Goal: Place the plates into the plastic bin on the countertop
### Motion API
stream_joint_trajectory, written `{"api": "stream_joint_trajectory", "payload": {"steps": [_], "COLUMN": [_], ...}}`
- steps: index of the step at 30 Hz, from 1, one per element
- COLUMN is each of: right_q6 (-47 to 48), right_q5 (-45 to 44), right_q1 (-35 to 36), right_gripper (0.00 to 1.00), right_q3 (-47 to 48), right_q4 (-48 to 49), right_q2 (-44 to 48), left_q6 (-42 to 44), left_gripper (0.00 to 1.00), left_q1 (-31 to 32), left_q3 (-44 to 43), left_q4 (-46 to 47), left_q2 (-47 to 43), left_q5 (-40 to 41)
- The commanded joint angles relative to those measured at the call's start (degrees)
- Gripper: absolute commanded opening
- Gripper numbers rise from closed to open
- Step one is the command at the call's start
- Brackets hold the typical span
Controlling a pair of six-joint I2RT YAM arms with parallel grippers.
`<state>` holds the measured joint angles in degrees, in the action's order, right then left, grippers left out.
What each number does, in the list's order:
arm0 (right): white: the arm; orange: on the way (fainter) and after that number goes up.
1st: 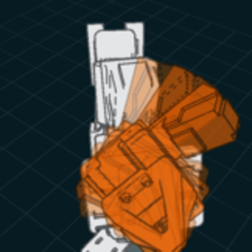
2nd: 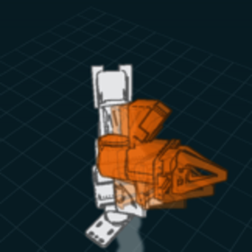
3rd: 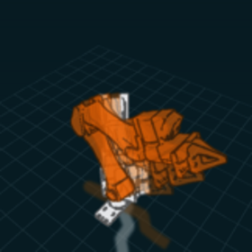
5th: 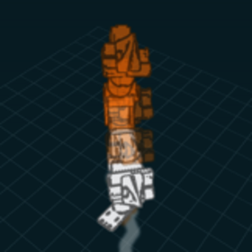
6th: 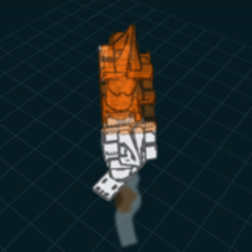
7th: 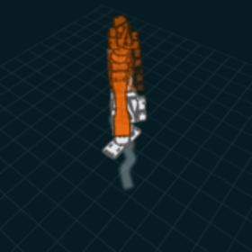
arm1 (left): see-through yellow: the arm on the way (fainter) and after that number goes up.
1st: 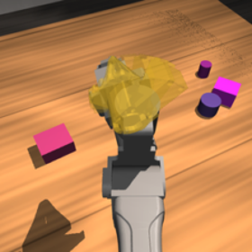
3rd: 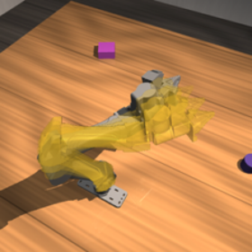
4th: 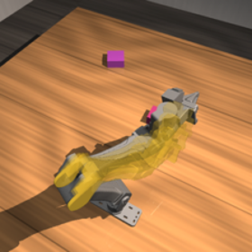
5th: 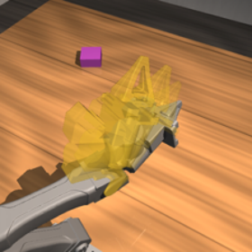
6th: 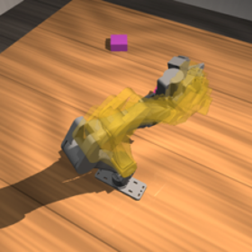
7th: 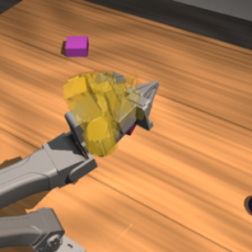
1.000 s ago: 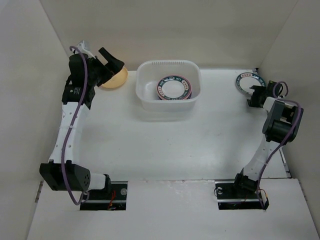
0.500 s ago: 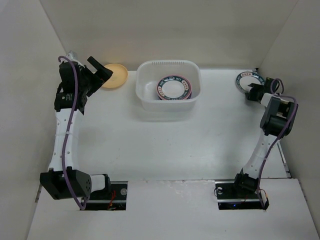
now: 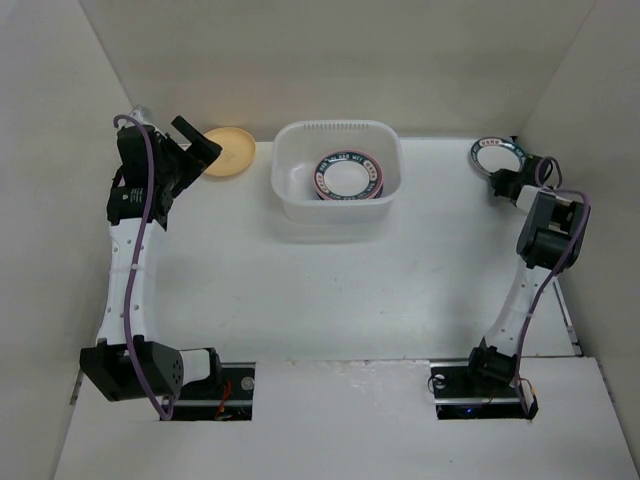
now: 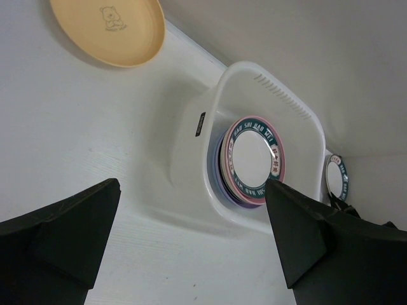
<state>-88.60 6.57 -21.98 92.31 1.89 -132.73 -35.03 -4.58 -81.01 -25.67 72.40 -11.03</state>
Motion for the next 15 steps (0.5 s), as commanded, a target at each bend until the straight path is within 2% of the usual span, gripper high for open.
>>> {"api": "stream_joint_trajectory", "payload": {"steps": [1, 10, 15], "right_q6": [-3.5, 0.1, 8.2], "right_q5": [0.0, 0.6, 1.0], "right_q1": [2.2, 11.0, 17.7], "right_gripper": [0.00, 0.00, 0.00], "right_q3": [-4.1, -24.0, -23.9], "right_q4": [-1.4, 10.0, 9.0], "right_q2": [4.8, 29.2, 41.7], "left_q6": [-0.9, -2.2, -4.2], "left_gripper": [1.00, 1.00, 1.00], "left_q1": [0.3, -0.7, -1.4], "left_q3": [-0.6, 4.1, 8.7], "left_q4": [0.1, 4.0, 7.5], "left_q2": [-0.9, 1.9, 3.7], "left_q5": [1.1, 3.4, 4.0]}}
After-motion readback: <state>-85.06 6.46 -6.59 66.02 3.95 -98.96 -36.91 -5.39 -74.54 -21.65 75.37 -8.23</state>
